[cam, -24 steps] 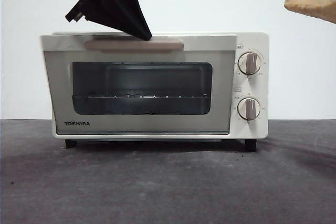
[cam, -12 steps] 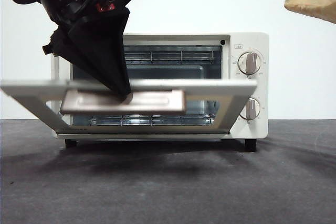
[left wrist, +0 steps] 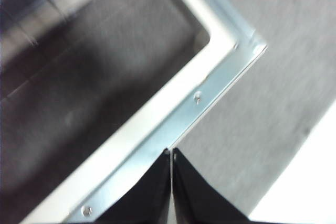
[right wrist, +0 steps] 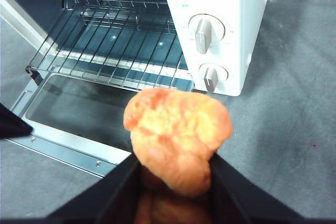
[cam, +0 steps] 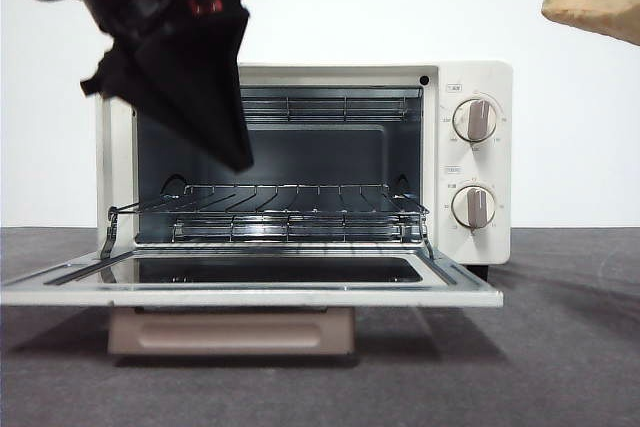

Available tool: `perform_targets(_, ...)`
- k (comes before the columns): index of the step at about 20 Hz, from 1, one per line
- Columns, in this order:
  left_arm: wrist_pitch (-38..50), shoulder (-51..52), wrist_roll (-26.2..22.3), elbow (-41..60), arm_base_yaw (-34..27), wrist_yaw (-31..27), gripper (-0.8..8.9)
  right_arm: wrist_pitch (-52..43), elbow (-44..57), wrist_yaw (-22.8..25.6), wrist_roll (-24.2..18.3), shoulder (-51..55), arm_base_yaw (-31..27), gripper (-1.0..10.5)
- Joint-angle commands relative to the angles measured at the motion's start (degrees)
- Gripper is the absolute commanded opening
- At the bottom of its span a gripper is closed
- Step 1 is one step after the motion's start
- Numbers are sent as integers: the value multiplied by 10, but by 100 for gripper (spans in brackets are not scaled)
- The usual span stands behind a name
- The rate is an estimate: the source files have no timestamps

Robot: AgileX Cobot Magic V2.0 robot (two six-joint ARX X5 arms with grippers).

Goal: The left arm flap open the oven, the right arm pick bread and place it into oven, the left arm flap close the oven

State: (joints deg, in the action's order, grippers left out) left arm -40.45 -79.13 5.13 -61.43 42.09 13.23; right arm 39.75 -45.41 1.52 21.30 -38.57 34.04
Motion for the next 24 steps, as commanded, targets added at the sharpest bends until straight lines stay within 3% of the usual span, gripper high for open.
perform_targets(1,15,39,13,-9,-10,-2,16,-3,-11,0,2,-3,4,159)
perform_targets(8,-14,212,21,2,-101,-2,15,-3,-11,-18,2,-3,4,159)
perform_targets(15,-78,417,20,115,-183,-2,15,-44,-11,-62,16,-47,23,159)
perform_targets(21,-130,483,20,124,-185,-2,15,-238,-11,-61,71,-200,111,159)
perform_targets(24,-140,489,19,124,-185,-2,15,-374,-11,-59,111,-300,124,159)
